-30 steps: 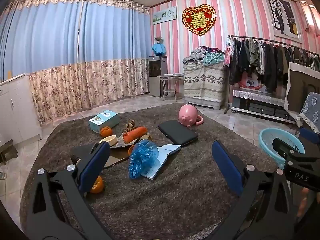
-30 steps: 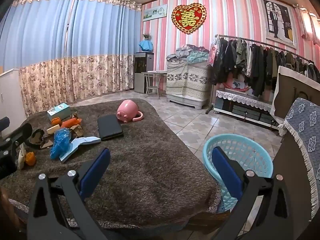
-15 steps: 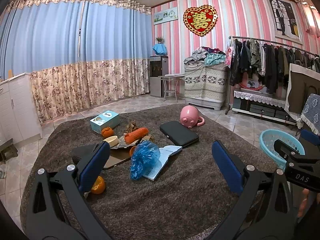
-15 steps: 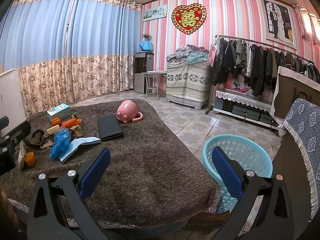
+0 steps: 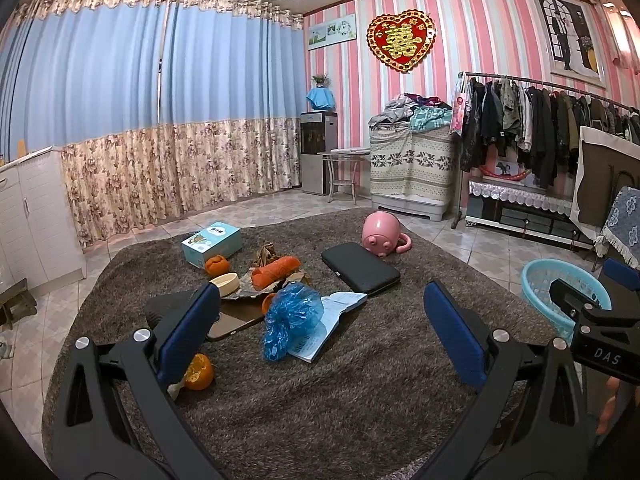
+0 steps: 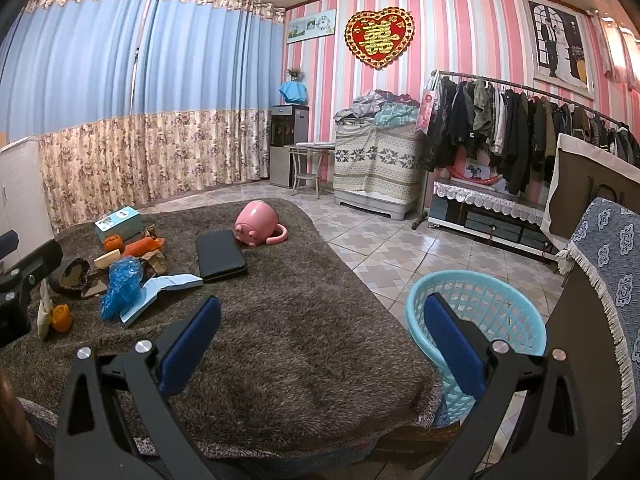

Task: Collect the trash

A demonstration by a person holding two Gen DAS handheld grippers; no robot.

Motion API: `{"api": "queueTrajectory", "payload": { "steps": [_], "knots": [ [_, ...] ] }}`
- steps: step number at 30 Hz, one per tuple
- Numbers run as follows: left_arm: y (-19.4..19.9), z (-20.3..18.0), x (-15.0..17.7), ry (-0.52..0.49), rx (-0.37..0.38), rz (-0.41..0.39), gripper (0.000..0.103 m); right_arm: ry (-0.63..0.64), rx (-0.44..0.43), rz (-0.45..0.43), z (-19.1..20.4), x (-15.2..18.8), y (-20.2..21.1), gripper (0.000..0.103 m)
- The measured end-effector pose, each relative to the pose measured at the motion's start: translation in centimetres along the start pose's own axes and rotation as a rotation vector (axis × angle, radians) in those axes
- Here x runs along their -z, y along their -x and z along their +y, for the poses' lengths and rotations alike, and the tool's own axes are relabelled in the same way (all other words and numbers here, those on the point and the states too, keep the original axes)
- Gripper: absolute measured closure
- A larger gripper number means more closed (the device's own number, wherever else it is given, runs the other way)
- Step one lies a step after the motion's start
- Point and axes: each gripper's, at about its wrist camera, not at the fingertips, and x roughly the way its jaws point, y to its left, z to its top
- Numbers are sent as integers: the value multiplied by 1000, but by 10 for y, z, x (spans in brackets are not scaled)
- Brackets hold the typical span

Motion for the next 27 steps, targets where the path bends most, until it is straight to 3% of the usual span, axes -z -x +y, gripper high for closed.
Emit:
{"api": "queueTrajectory", "payload": {
  "steps": [27],
  "knots": [
    [0,5,-1,4,2,1,4,-8,-1,-1,-4,-5,0,4]
  ]
}}
